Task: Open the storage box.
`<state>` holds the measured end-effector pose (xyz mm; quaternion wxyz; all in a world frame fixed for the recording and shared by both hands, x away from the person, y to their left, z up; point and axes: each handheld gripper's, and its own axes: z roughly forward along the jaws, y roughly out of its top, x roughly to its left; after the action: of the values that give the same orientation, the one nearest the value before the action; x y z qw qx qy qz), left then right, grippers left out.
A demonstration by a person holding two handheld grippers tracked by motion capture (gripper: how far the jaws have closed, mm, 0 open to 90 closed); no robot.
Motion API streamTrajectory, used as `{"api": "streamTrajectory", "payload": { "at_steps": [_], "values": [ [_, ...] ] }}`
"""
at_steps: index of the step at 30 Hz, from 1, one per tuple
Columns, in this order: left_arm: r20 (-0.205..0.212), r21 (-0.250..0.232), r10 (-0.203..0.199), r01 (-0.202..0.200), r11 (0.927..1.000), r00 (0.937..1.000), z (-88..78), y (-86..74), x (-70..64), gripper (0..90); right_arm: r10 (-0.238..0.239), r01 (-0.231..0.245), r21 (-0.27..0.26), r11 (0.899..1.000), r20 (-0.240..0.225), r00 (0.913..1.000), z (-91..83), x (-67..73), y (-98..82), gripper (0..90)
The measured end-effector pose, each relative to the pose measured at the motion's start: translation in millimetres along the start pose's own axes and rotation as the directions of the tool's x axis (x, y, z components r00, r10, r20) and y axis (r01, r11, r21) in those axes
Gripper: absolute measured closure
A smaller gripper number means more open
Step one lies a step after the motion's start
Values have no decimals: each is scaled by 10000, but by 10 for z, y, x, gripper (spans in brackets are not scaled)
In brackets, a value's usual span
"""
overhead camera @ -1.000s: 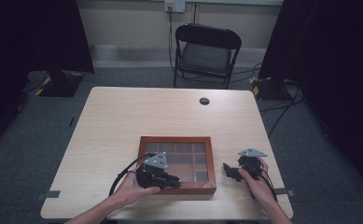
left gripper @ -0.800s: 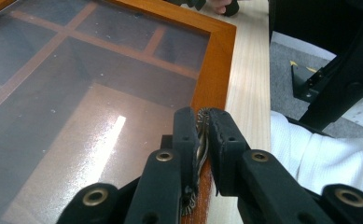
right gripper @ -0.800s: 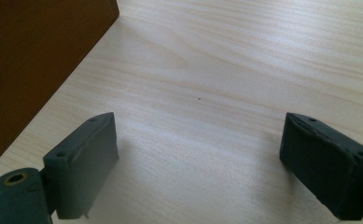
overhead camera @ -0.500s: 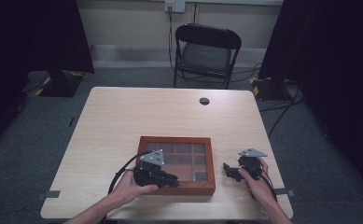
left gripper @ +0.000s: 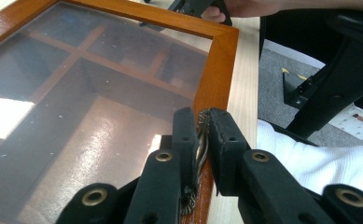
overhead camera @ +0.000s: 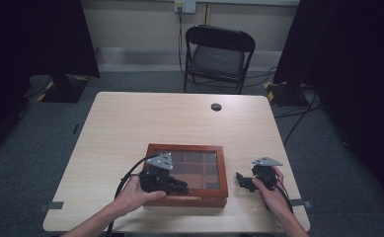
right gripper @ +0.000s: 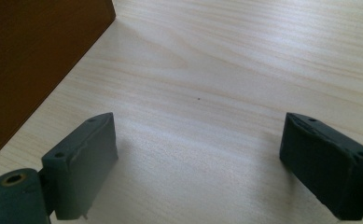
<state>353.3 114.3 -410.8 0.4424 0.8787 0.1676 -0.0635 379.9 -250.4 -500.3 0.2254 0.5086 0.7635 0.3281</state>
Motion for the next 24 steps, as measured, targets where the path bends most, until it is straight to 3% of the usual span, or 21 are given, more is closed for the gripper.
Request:
{"api": "streamTrajectory", "payload": {
  "at_steps": [7, 10, 18, 24],
  "values": [
    [28, -108, -112, 112, 9999, 9999, -43, 51, 2, 814, -9, 9, 8, 10000, -2, 10000, 1, -2, 1, 102],
    [-23, 122, -126, 127, 9998, 9999, -51, 70, 2, 813, -8, 8, 10, 10000, -3, 10000, 1, -2, 1, 102],
    [77, -116, -202, 202, 9997, 9998, -105, 137, 17, 813, -18, 18, 5, 10000, -11, 10000, 2, -3, 1, 101],
    [-123, 7, -195, 196, 9998, 9997, -131, 165, -2, 811, -19, 19, 5, 10000, -10, 10000, 2, -3, 2, 101]
  ]
}}
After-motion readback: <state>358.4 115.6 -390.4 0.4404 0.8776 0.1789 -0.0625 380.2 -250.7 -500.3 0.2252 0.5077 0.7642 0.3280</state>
